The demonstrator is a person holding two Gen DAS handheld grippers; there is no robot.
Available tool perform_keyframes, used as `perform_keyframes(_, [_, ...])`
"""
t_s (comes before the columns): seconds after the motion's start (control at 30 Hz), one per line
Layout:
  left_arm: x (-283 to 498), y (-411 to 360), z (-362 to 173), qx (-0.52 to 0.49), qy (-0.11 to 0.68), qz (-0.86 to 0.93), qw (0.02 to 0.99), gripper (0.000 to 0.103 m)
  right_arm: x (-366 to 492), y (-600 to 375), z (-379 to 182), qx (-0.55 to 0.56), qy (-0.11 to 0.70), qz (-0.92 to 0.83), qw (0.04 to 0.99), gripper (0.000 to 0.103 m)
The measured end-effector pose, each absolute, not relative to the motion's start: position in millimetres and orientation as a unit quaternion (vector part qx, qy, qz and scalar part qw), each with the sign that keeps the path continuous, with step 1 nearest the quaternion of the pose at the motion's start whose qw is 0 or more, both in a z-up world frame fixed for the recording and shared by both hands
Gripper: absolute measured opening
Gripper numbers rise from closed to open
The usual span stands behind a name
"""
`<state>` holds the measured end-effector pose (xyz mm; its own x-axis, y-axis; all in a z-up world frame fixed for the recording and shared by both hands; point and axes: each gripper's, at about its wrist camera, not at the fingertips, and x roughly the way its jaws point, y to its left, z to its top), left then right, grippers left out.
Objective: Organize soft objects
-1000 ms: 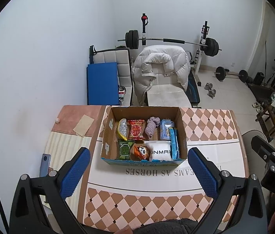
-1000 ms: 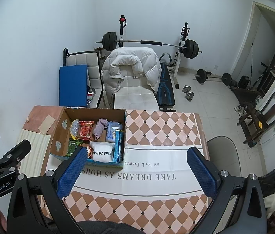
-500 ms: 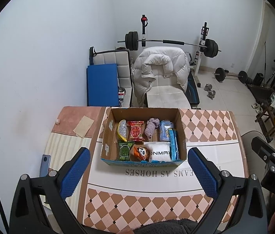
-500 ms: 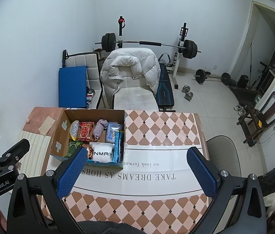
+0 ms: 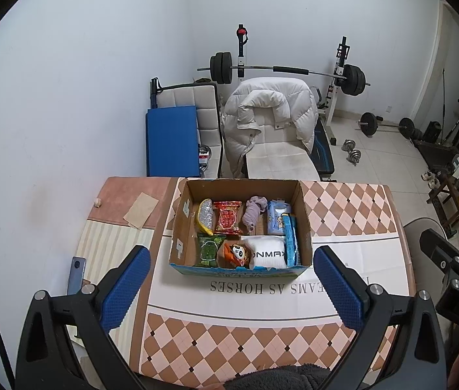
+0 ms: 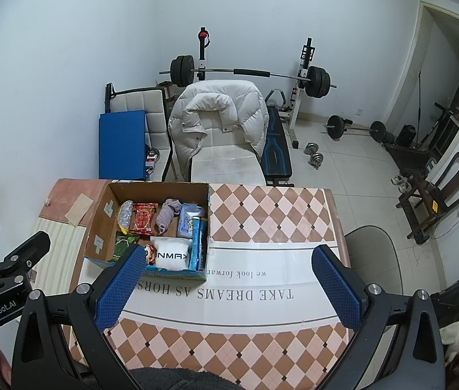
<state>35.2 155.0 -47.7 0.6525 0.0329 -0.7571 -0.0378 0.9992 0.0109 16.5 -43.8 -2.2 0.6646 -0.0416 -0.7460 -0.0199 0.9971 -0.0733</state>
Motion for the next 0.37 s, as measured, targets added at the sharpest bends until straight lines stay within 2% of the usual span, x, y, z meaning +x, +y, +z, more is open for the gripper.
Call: perform_keyframes(0.37, [35.7, 153.9, -45.6, -0.002, 0.415, 0.021, 0.909, 0.103, 15.0, -42.0, -0.3, -0.036, 0.410, -0.007, 0.911, 0.103])
